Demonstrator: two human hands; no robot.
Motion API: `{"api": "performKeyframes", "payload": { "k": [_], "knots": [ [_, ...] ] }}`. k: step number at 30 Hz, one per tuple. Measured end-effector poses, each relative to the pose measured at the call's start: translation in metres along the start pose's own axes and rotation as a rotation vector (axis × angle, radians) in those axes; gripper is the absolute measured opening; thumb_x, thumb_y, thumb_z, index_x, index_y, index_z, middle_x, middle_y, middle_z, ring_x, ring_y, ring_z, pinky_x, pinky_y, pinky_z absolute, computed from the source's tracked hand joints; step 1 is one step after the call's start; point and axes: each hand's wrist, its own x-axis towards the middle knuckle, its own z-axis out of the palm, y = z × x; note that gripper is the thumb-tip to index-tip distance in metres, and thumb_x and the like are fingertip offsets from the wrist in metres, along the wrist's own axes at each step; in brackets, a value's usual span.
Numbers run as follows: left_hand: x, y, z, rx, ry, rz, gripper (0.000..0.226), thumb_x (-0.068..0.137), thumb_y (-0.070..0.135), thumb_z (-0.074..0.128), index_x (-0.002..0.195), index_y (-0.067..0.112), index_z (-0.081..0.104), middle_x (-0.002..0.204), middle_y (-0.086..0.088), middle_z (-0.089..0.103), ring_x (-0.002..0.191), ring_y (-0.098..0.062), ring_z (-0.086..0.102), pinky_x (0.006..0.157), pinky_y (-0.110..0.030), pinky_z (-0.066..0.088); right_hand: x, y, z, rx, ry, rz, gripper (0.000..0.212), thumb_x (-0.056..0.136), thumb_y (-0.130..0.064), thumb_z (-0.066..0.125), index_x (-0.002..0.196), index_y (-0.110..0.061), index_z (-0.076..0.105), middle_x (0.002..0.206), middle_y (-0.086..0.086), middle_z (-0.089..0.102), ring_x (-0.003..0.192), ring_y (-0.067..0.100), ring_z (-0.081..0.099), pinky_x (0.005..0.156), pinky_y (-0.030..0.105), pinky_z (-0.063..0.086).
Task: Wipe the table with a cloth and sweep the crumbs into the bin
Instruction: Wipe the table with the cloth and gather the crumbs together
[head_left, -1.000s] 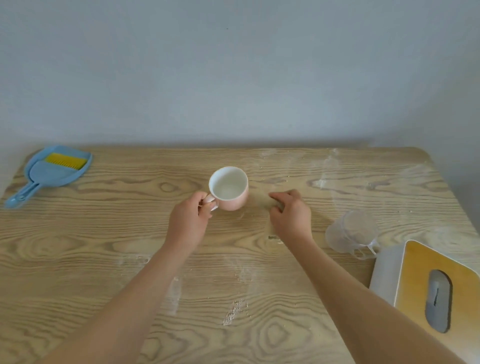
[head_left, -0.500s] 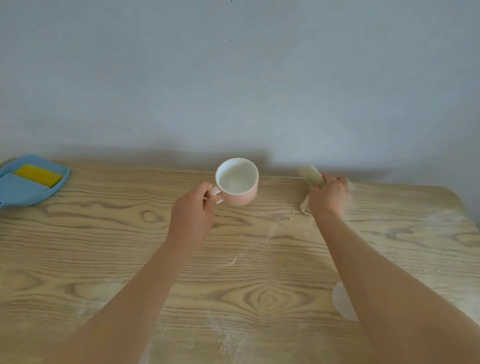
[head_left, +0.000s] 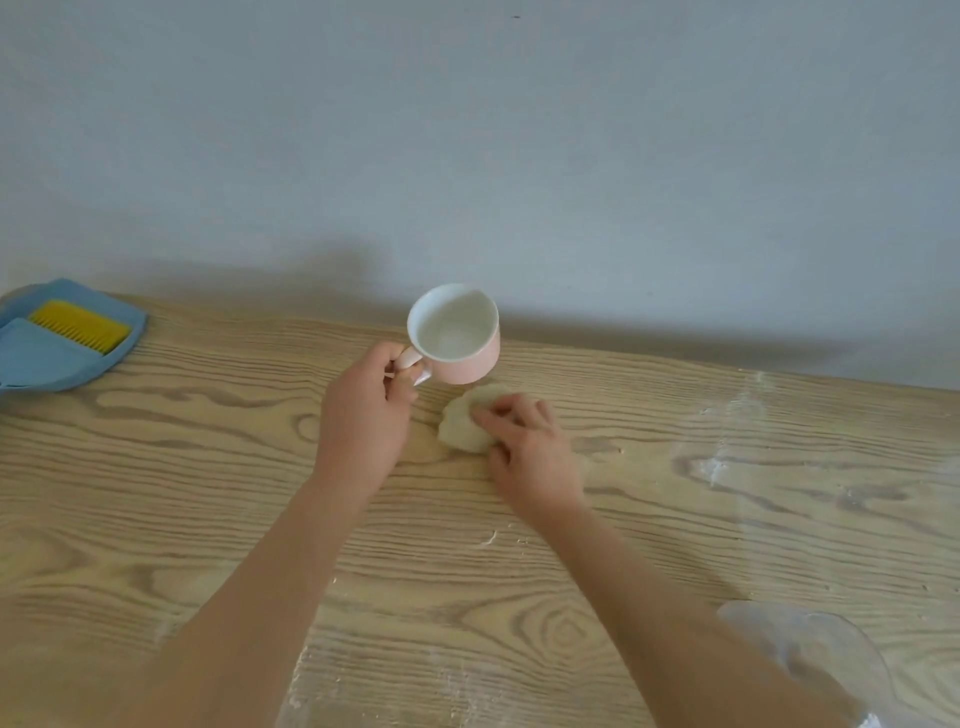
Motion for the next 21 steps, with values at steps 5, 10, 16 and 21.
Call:
{"api": "performKeyframes", "payload": {
  "k": [5, 10, 16, 21],
  "knots": [
    [0.008, -0.011, -0.012, 0.062, 0.004, 0.024, 0.006, 0.092, 0.023, 0.054, 0.094, 0.021, 0.060, 0.082, 0.006, 0.069, 0.076, -0.014, 0.066, 0.075, -0.043, 0.050, -0.018, -0.025, 0.000, 0.203, -0.001, -0.043, 0.041, 0.072, -0.004, 0.048, 0.103, -0.017, 0.072, 0.095, 0.000, 0.060, 0.085, 0.023, 0.051, 0.077, 0.030, 0.047],
    [0.008, -0.030, -0.035, 0.049, 0.050, -0.023, 0.006, 0.091, 0.025, 0.056, 0.092, 0.021, 0.061, 0.081, 0.003, 0.068, 0.078, -0.021, 0.066, 0.073, -0.041, 0.049, 0.037, 0.017, -0.028, 0.050, 0.271, 0.312, 0.042, 0.082, -0.001, 0.052, 0.122, -0.010, 0.061, 0.112, 0.009, 0.053, 0.099, 0.027, 0.052, 0.087, 0.028, 0.042],
    [0.009, -0.052, -0.048, 0.088, 0.084, -0.020, 0.007, 0.091, 0.019, 0.055, 0.092, 0.022, 0.061, 0.081, 0.004, 0.068, 0.077, -0.025, 0.064, 0.072, -0.042, 0.050, 0.043, -0.002, 0.003, -0.100, 0.072, 0.240, 0.047, 0.082, 0.000, 0.050, 0.127, -0.012, 0.055, 0.123, 0.011, 0.048, 0.104, 0.032, 0.043, 0.092, 0.040, 0.042],
    [0.011, -0.061, -0.048, 0.111, 0.060, -0.046, 0.013, 0.091, 0.014, 0.051, 0.093, 0.025, 0.058, 0.082, 0.003, 0.067, 0.078, -0.023, 0.064, 0.071, -0.046, 0.050, -0.005, -0.056, 0.041, 0.077, -0.081, -0.115, 0.041, 0.075, -0.003, 0.051, 0.109, -0.018, 0.068, 0.105, -0.001, 0.059, 0.085, 0.026, 0.050, 0.070, 0.036, 0.050]
  ]
}}
